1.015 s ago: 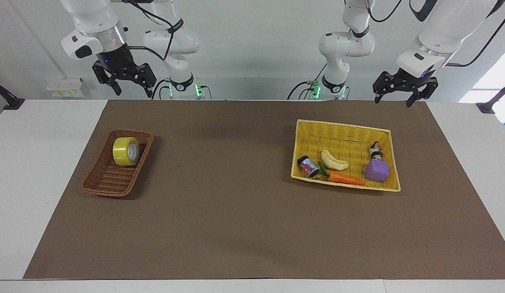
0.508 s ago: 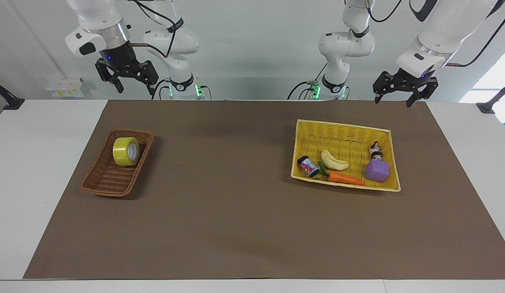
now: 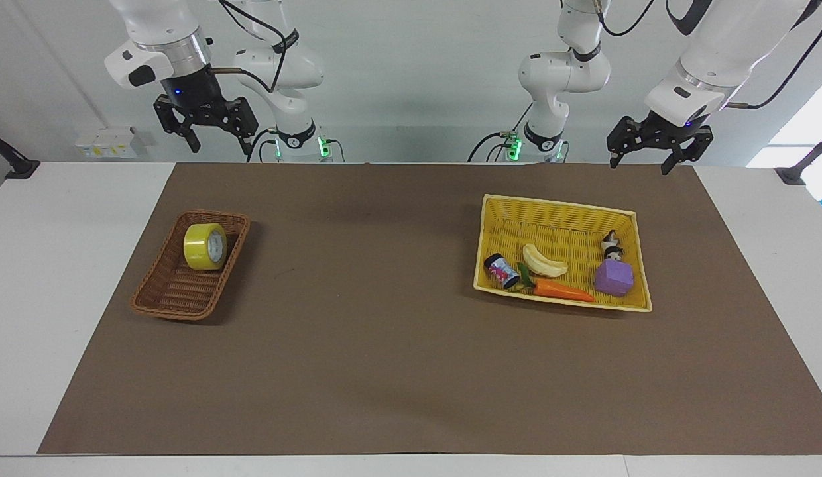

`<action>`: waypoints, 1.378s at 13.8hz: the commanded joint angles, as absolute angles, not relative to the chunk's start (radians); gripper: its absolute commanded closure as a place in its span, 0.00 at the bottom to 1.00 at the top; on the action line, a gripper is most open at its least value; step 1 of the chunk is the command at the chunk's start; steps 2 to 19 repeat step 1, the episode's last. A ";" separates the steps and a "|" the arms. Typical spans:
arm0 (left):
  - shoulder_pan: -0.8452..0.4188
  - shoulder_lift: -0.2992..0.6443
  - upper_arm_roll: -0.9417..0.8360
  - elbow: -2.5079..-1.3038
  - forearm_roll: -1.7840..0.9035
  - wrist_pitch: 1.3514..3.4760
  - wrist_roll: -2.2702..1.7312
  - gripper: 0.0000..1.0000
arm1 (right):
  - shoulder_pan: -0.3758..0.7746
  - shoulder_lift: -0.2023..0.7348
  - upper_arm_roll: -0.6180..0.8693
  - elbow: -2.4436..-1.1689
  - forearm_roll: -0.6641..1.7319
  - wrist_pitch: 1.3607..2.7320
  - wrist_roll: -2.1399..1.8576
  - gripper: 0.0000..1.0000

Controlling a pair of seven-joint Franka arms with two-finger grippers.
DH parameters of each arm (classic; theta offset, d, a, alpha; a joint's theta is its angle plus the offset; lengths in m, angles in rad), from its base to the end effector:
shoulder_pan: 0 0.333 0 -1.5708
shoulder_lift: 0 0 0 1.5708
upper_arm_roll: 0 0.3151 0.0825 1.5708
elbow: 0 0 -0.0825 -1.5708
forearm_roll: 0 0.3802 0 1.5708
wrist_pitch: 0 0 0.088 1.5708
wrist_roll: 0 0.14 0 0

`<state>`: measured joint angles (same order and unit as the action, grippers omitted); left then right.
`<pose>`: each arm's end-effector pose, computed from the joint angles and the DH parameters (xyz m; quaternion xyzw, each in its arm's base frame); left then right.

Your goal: Move tape to another basket

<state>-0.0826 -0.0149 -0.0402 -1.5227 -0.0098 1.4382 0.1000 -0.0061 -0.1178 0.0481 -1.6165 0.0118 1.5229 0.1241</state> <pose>0.5259 -0.0666 0.6098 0.9931 -0.1116 -0.0348 0.0042 0.5090 0.0246 0.6274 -0.9991 0.0408 -0.0117 0.0041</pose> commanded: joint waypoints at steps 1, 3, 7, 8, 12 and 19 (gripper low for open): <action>-0.075 -0.021 -0.044 -1.516 0.002 1.419 0.107 0.00 | -0.015 -0.121 0.052 -1.620 0.023 1.537 0.095 0.00; -0.075 -0.021 -0.044 -1.516 0.002 1.419 0.107 0.00 | -0.015 -0.121 0.052 -1.620 0.023 1.537 0.095 0.00; -0.075 -0.021 -0.044 -1.516 0.002 1.419 0.107 0.00 | -0.015 -0.121 0.052 -1.620 0.023 1.537 0.095 0.00; -0.075 -0.021 -0.044 -1.516 0.002 1.419 0.107 0.00 | -0.015 -0.121 0.052 -1.620 0.023 1.537 0.095 0.00; -0.075 -0.021 -0.044 -1.516 0.002 1.419 0.107 0.00 | -0.015 -0.121 0.052 -1.620 0.023 1.537 0.095 0.00; -0.075 -0.021 -0.044 -1.516 0.002 1.419 0.107 0.00 | -0.015 -0.121 0.052 -1.620 0.023 1.537 0.095 0.00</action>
